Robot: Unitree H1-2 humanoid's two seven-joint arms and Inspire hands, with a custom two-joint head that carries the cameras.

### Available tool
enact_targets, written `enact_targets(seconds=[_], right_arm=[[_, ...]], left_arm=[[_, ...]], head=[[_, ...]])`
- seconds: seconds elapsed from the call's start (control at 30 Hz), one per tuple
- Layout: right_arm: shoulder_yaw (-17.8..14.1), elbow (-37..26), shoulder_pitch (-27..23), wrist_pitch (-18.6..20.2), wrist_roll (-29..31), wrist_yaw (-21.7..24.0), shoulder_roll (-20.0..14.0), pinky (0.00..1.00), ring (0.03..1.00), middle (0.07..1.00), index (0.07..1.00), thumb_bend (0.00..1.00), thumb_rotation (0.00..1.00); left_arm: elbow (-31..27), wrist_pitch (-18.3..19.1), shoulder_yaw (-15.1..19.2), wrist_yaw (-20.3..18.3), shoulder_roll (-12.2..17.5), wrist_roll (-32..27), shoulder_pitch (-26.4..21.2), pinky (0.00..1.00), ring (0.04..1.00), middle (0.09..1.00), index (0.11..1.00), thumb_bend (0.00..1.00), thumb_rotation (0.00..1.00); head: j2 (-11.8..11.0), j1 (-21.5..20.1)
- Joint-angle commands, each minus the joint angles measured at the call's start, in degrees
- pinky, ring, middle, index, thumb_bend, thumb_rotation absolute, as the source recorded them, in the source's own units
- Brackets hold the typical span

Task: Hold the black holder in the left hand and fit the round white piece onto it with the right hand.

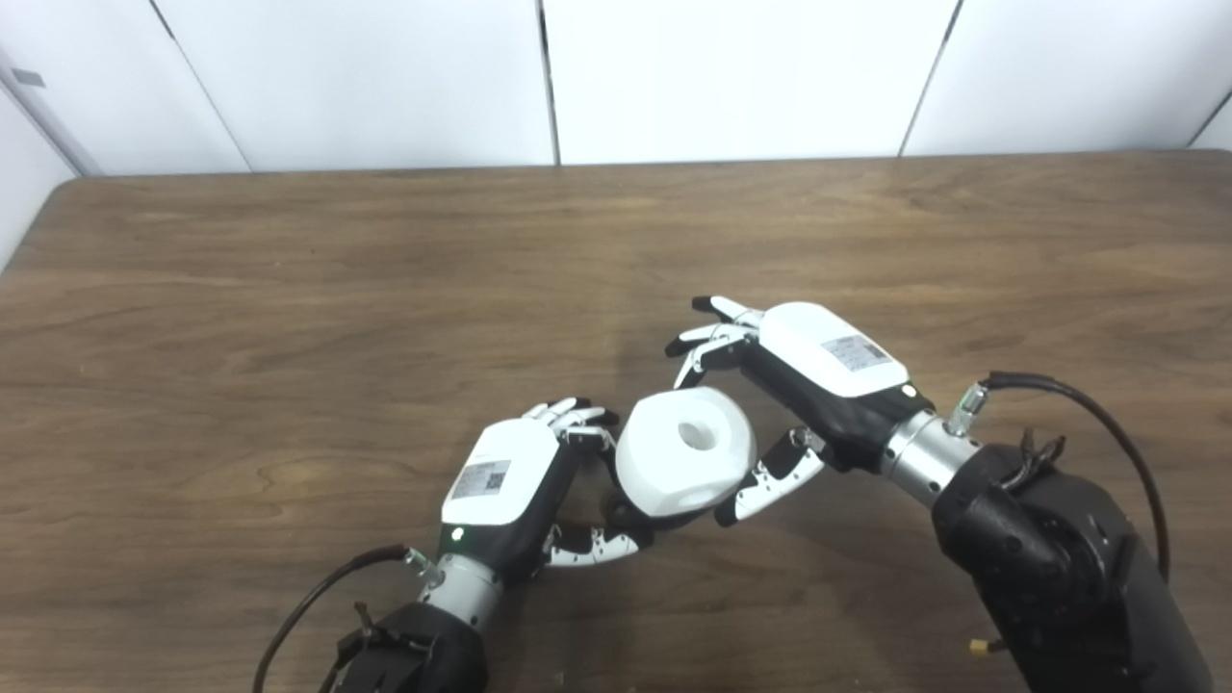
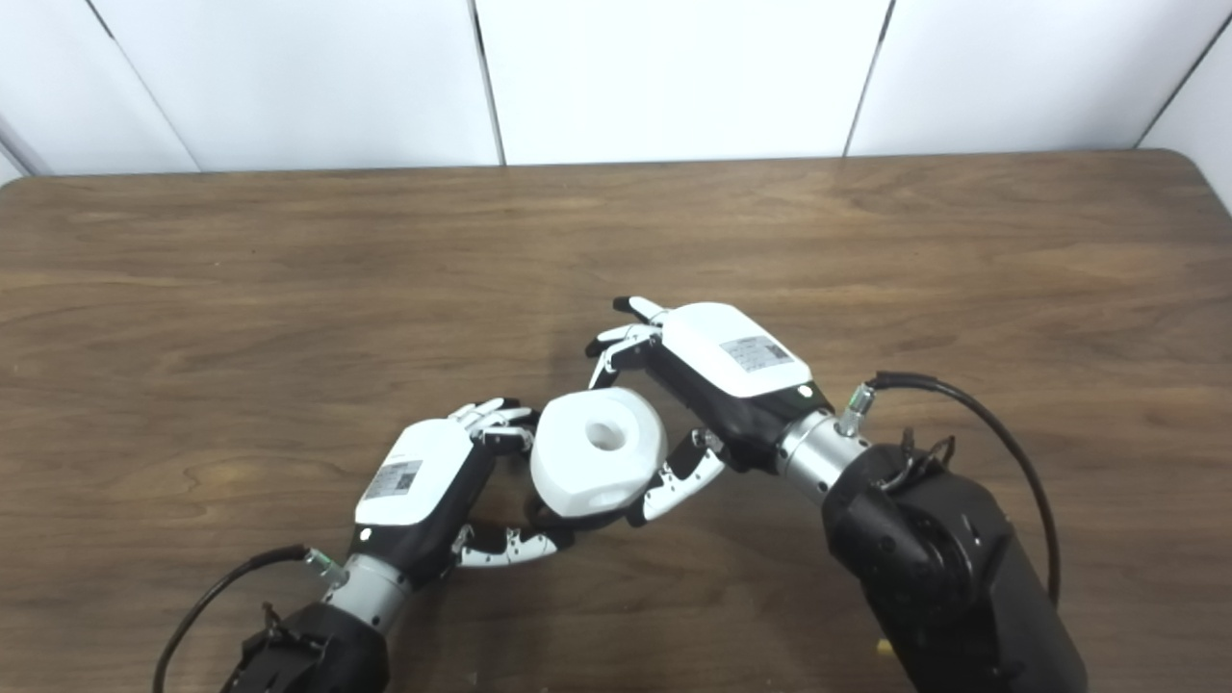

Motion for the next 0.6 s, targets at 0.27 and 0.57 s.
enact_targets(seconds=[0.27,0.57], right_arm=[[1.25,-2.27,-0.78,-1.3,0.2,1.76,0.16,0.89,0.965,0.819,0.482,0.52,0.13],[1.33,-3.1,-1.03,-1.53,-0.45,2.29,0.86,0.91,0.966,0.817,0.482,0.52,0.13]], left_arm=[[2.52,2.12,-1.41,-4.01,-0.35,-0.46,1.25,0.9,0.908,0.829,0.491,0.51,0.05],[2.72,2.47,-1.67,-4.02,-0.62,-0.19,1.06,0.89,0.906,0.829,0.491,0.51,0.04]], head=[[0.39,-0.11],[0.6,-0.09]])
